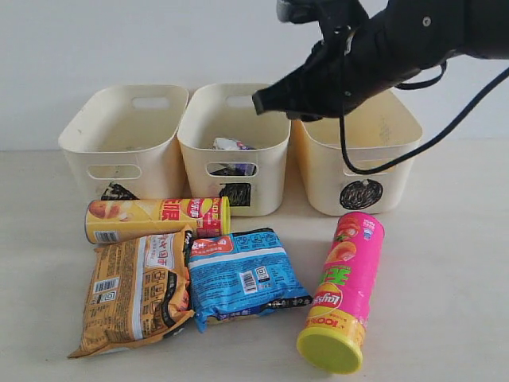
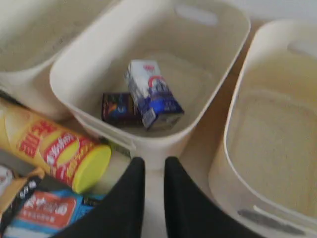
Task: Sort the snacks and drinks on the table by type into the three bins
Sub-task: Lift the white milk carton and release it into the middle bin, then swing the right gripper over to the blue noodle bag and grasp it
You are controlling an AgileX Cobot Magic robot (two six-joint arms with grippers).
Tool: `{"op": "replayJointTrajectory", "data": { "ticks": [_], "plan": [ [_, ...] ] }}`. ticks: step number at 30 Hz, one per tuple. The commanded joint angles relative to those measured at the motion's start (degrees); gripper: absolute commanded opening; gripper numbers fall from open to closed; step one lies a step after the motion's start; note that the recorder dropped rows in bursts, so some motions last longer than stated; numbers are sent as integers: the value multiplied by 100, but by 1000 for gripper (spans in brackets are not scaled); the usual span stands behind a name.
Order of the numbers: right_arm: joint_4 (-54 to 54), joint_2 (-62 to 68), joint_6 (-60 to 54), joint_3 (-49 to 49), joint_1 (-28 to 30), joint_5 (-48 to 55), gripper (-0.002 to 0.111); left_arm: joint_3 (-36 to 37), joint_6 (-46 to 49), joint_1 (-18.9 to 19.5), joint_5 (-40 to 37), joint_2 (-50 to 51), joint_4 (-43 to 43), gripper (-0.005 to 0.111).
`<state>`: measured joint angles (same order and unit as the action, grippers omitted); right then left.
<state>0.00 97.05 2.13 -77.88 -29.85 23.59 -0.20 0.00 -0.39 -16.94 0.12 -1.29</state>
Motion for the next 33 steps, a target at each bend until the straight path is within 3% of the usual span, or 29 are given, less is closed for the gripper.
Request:
{"op": "replayJointTrajectory", "data": {
  "ticks": [1, 9, 21, 33],
  "plan": [
    [-135, -51, -8, 7, 22, 787, 4, 20, 0, -15, -2, -12, 28, 4],
    [-135, -298, 433, 689, 22, 614, 4, 20, 0, -15, -2, -12, 28, 4],
    [-135, -2129, 623, 2459, 22, -1080, 4, 20, 0, -15, -2, -12, 28, 4],
    [0, -2561, 1609, 4081, 1072, -1781, 4, 20, 0, -15, -2, -12, 28, 4]
  ]
}}
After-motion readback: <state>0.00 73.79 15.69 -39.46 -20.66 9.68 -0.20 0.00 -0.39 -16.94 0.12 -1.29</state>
